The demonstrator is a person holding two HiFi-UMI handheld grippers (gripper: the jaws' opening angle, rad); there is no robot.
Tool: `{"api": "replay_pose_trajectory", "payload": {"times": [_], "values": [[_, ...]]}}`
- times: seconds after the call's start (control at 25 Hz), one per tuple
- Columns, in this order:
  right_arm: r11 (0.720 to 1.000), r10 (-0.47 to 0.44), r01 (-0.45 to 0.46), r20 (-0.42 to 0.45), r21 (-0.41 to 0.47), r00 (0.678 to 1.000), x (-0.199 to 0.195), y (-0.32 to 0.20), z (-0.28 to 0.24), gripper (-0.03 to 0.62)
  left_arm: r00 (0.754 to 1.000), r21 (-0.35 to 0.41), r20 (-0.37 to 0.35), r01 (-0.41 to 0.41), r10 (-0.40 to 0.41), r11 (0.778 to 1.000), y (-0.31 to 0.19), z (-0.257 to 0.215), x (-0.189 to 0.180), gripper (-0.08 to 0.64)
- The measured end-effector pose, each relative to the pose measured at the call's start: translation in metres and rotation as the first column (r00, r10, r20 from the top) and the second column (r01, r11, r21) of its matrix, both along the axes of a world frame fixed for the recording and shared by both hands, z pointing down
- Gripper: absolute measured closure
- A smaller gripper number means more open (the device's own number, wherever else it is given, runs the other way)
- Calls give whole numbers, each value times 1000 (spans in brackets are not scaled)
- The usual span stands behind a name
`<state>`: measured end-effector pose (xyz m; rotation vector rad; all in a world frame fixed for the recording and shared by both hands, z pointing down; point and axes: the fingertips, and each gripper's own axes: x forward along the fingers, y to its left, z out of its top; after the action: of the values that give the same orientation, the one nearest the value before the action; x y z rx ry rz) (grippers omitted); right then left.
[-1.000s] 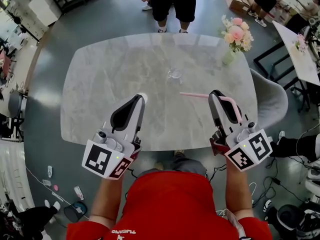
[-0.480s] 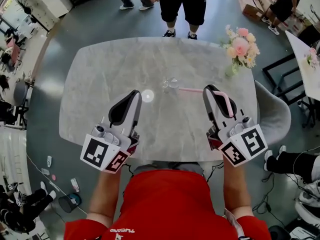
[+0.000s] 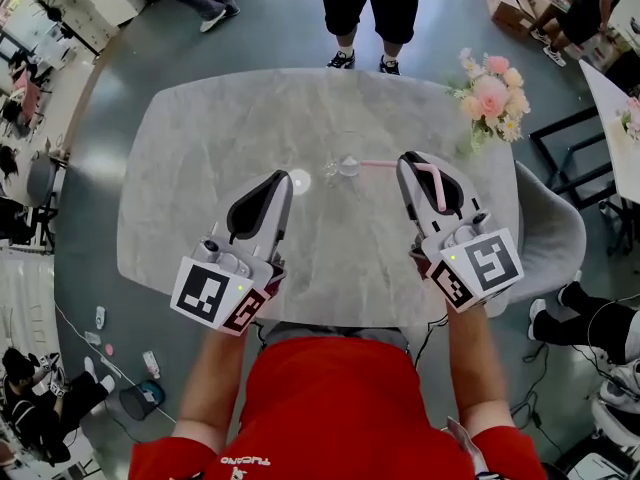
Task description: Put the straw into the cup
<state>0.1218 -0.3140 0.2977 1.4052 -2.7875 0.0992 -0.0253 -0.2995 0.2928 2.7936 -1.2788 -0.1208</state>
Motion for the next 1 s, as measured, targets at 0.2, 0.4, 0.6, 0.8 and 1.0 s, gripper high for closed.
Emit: {"api": "replay_pose_trajectory", "payload": {"times": [0.2,0.4,0.6,0.8,1.0], "values": [[999,31,-31,-44,-15,999,-5,-19,23,569,999,-16,2,-35,35,999,-13,15,6,554],[999,39,-41,-62,-35,997,-11,-34,41,569,999,-38,0,-38,38,999,-31,32,4,554],[998,25,-31,-103,-61,994,-21,-50,61,569,999,-62,1,-34,34,997,-47,45,2,554],[996,3,-18,-168,-90,986,-32,-66,84,569,1000,-82,4,-30,30,996,-54,54,-2,554],[992,-23,-2,-193,-125,981,-40,-81,105,569,1000,-101,9,-16,17,995,-58,61,-8,554]]}}
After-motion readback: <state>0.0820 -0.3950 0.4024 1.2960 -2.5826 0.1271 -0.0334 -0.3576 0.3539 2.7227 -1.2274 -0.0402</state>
